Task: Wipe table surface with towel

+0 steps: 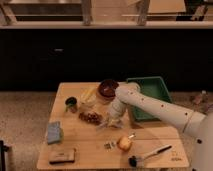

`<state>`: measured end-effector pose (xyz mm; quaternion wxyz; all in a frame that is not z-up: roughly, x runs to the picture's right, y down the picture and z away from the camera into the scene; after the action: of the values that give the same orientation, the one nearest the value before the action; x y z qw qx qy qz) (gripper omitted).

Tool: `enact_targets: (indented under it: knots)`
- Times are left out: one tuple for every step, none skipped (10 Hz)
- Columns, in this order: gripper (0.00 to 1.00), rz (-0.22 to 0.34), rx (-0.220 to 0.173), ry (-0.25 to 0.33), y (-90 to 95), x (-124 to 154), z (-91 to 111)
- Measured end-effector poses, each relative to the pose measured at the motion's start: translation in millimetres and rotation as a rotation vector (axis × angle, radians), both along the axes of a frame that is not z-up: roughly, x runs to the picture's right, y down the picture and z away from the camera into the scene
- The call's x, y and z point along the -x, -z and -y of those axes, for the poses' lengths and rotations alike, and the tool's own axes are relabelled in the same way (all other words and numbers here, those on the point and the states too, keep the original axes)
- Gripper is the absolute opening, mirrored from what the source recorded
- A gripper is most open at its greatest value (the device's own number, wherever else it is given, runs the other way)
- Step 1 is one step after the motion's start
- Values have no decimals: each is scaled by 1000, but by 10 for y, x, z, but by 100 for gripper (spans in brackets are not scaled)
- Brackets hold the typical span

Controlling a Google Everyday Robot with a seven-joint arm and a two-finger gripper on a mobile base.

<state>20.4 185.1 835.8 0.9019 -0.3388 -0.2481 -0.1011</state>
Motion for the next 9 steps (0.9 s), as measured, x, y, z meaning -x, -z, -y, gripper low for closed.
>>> enact_targets:
  knots:
    - [0, 13, -14, -13, 15, 10, 27]
    - [0, 33, -35, -36, 57, 22, 76]
    - [0, 48, -54, -62, 75, 13, 103]
    - [0, 59, -65, -82, 70, 3, 105]
    - [0, 70, -75, -105, 64, 2, 109]
    - [0, 74, -76, -120, 51, -3, 98]
    - [0, 74, -73, -134, 33, -25, 78]
    - [0, 71, -68, -146, 7, -60, 45]
    - [0, 64, -64, -156, -15, -104, 22]
